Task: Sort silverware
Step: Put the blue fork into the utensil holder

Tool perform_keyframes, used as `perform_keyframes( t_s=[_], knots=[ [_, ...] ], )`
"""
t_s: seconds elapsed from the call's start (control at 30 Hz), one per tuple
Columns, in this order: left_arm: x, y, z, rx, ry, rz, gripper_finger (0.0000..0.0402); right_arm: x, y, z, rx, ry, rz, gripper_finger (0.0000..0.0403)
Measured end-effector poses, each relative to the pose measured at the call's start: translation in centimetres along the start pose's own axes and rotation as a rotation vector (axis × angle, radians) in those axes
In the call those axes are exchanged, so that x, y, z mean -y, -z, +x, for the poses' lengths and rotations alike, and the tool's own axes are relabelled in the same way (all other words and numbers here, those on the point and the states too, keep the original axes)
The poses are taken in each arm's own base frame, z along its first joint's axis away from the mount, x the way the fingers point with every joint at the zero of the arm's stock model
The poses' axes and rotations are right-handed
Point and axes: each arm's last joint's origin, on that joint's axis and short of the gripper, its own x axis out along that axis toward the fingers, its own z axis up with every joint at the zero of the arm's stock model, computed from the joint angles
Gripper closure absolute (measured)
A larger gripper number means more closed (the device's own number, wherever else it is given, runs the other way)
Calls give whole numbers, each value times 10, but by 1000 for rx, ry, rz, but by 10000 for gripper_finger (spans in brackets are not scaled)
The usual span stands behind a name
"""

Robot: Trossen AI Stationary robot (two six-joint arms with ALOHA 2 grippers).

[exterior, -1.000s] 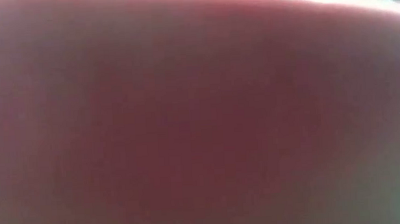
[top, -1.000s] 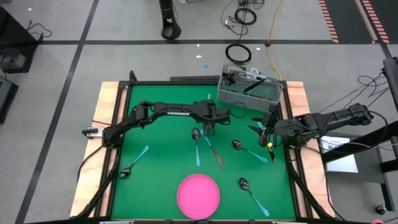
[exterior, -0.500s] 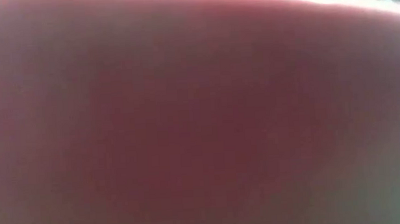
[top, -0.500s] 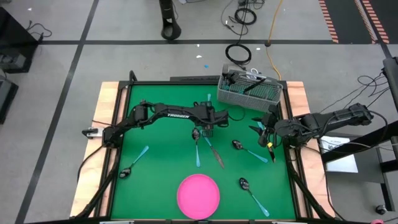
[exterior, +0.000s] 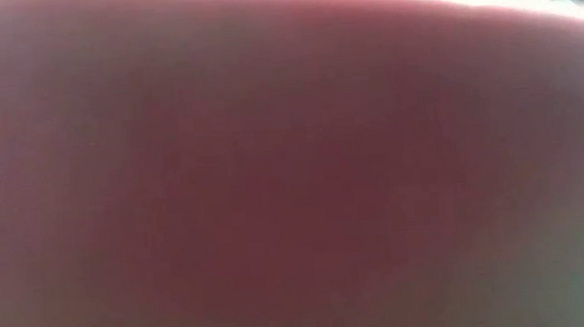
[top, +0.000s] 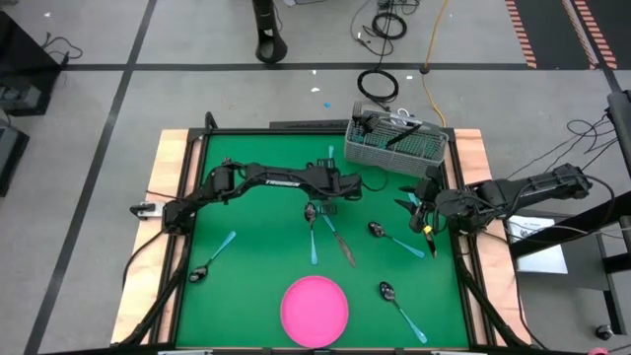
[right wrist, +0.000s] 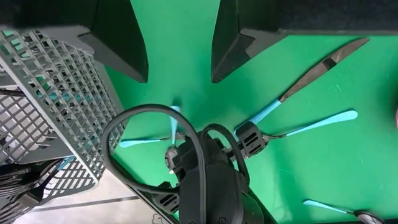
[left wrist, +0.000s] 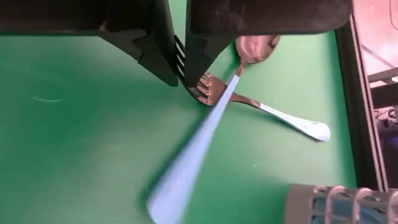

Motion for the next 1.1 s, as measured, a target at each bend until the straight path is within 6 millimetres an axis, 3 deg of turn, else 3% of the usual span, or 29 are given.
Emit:
perform_keyframes(
  t_s=[0.33,0.53,1.1],
  knots=[
    [4,9,-11,-118,52,135,391,0,-1,0,5,-3,10,238],
    [4,9,-28,-138,187,227,392,-1,-1,0,12,-6,14,238],
    [-43,-1,-91,15,659,172,394,-1,-1,0,10,-9,14,238]
  ],
)
